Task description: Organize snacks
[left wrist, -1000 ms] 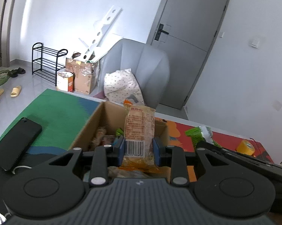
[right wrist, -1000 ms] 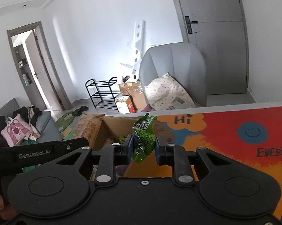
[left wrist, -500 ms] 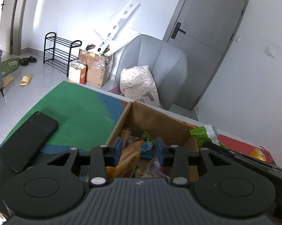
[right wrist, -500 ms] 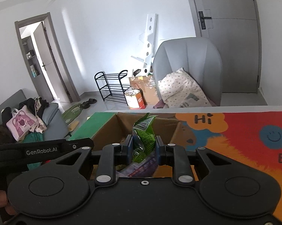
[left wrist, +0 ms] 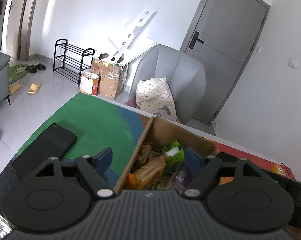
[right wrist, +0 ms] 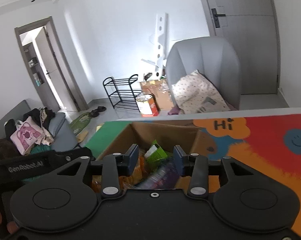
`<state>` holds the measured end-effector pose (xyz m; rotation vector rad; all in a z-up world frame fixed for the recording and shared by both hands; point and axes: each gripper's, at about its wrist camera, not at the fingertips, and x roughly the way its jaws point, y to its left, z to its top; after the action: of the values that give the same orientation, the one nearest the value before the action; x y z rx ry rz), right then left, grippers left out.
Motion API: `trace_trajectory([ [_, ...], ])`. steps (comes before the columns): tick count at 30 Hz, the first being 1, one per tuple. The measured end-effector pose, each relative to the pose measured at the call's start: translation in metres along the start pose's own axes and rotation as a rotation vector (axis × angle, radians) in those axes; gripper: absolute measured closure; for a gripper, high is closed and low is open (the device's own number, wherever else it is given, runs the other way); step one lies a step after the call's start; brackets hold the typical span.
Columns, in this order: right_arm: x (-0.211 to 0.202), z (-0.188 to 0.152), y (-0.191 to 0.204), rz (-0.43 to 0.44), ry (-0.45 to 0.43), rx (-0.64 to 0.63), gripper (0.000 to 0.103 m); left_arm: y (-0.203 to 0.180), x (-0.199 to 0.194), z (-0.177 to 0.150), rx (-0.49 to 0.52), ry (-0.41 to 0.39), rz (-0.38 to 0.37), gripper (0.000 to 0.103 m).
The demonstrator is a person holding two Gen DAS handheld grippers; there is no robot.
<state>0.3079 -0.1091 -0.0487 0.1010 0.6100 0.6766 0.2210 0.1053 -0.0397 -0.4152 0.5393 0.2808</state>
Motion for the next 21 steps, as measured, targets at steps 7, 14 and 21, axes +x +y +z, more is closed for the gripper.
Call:
trace_trajectory([
  [7, -0.025, -0.008, -0.015, -0.04, -0.009, 0.018, 0.05, -0.013, -0.006, -0.006, 0.031, 0.012, -0.012, 0.01],
  [14, -0.048, -0.015, -0.032, -0.071, -0.015, 0.06, 0.035, -0.027, -0.016, -0.015, 0.088, 0.021, -0.027, 0.008],
  [21, -0.069, -0.025, -0.043, -0.085, -0.026, 0.077, 0.021, -0.039, -0.025, -0.025, 0.158, 0.038, -0.014, 0.007],
])
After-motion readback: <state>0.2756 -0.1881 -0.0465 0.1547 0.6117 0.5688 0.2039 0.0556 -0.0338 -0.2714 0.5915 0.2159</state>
